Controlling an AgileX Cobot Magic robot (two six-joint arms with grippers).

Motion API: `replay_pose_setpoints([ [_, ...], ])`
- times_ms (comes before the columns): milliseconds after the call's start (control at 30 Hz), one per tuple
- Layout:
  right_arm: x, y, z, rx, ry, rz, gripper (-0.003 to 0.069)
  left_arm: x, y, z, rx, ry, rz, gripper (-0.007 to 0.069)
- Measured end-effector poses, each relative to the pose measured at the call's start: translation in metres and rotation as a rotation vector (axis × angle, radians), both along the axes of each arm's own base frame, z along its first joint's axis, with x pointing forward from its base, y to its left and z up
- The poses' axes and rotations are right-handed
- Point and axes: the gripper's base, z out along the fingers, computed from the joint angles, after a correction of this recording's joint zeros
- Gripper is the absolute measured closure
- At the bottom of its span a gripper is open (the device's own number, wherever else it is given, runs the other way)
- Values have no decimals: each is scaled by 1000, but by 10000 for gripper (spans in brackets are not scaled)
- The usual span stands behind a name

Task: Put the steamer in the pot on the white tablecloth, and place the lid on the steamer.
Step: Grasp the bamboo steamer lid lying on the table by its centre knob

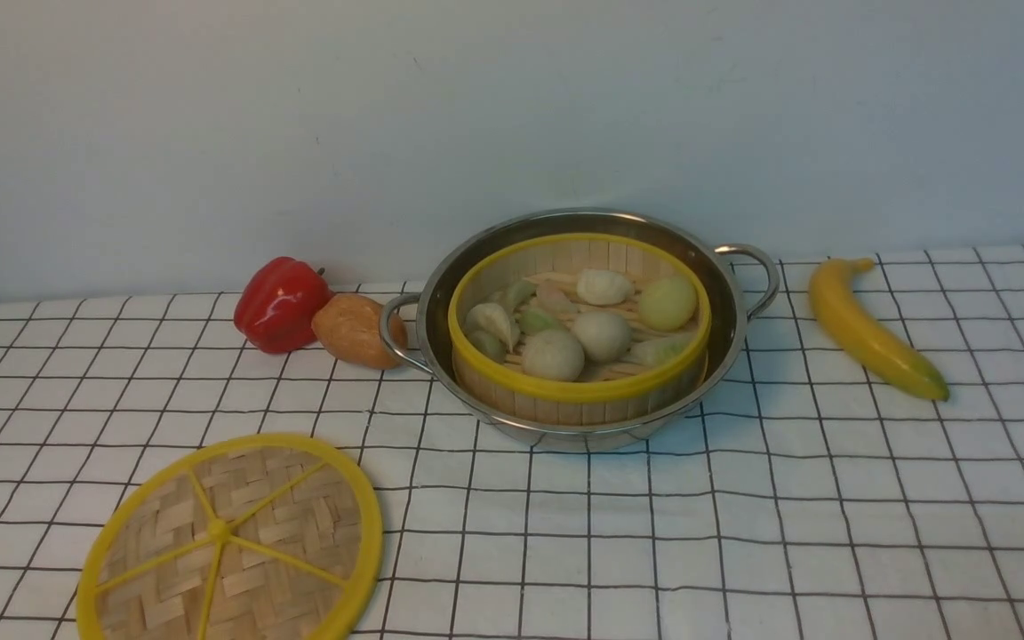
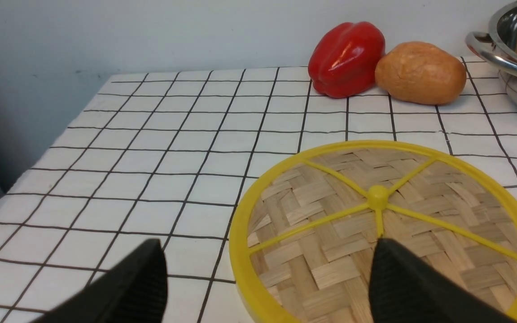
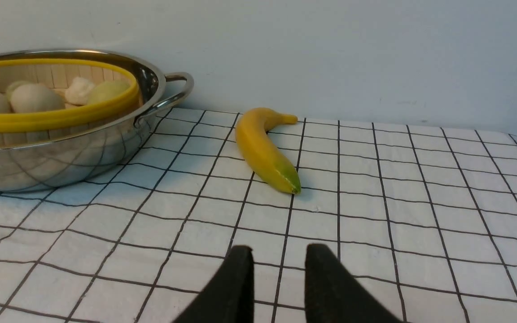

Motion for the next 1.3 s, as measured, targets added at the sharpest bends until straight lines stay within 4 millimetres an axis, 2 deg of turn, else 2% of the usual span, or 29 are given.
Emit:
replay_pose_setpoints([
  [833, 0, 0, 0, 12, -4, 1, 420, 0, 1, 1, 24, -3, 1, 67],
  [1000, 0, 0, 1, 12, -7, 1, 419, 3, 1, 11, 94, -115, -11, 67],
  [1300, 0, 0, 1, 12, -7, 1, 419, 4, -3, 31, 41, -344, -39, 67],
])
